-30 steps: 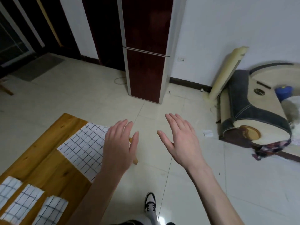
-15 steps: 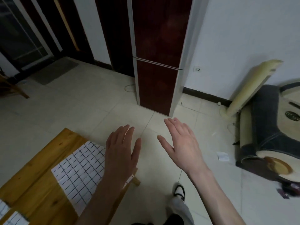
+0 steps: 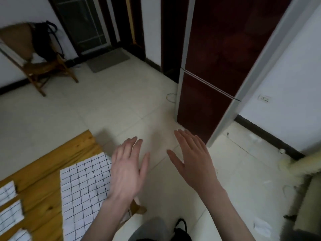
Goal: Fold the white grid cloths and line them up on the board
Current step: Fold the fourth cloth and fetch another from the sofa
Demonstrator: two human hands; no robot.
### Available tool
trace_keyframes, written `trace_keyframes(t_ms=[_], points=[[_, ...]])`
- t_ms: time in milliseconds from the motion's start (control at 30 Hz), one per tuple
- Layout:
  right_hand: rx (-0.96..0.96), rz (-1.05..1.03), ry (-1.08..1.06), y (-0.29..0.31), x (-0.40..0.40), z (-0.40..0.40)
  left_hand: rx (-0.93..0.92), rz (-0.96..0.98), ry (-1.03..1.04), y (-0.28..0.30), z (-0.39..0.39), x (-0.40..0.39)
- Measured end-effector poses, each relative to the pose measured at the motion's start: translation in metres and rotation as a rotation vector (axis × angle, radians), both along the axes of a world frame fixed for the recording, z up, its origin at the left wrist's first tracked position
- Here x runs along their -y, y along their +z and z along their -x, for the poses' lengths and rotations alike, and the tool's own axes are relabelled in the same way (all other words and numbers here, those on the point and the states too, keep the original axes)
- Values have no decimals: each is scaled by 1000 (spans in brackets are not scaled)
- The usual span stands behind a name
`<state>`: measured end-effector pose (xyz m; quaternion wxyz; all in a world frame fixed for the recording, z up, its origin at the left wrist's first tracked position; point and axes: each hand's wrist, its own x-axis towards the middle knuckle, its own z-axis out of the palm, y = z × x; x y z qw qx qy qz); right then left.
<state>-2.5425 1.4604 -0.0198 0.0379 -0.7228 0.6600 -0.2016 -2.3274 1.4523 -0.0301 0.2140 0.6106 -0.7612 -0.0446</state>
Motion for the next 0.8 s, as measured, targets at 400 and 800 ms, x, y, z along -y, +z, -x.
trace_keyframes(t_ms=[400, 800], points=[[21, -20, 434, -6, 139, -47, -10, -7, 422, -16, -26, 52], [-9, -15, 805, -26, 275, -184, -120, 2, 839, -46, -124, 117]])
